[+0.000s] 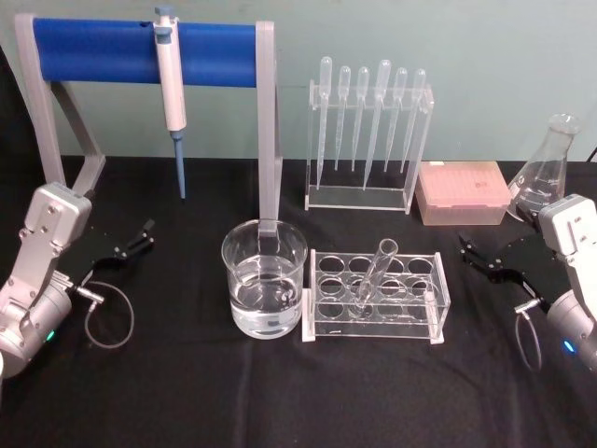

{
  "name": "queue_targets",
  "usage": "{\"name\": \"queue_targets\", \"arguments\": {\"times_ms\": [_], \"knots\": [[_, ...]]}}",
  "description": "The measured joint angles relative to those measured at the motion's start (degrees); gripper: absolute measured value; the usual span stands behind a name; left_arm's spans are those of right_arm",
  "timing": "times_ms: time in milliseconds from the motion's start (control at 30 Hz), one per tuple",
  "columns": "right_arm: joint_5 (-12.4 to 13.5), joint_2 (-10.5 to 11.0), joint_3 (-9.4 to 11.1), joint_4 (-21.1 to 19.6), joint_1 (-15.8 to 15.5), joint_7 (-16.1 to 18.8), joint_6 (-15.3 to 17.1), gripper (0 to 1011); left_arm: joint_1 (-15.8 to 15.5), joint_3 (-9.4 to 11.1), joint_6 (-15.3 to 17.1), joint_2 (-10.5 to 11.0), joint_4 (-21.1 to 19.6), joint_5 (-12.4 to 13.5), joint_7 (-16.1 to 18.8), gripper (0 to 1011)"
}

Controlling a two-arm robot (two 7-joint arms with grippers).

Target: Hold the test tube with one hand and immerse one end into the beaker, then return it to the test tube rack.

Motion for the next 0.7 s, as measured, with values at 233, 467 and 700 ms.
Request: {"name": "queue_targets", "arguments": {"times_ms": [233, 467, 700], "knots": [[0.0, 0.0, 0.0, 0.0, 0.0, 0.0, 0.0, 1003, 0.0, 0.0, 0.0, 0.0, 0.0, 0.0, 0.0, 1000], [0.4, 0.2, 0.5, -0.7, -0.2, 0.7, 0.0, 1003, 0.0, 0.0, 0.0, 0.0, 0.0, 0.0, 0.0, 1000], [3.4, 2.2, 4.3, -7.4, -1.7, 3.6, 0.0, 1003, 0.0, 0.0, 0.0, 0.0, 0.0, 0.0, 0.0, 1000]]}}
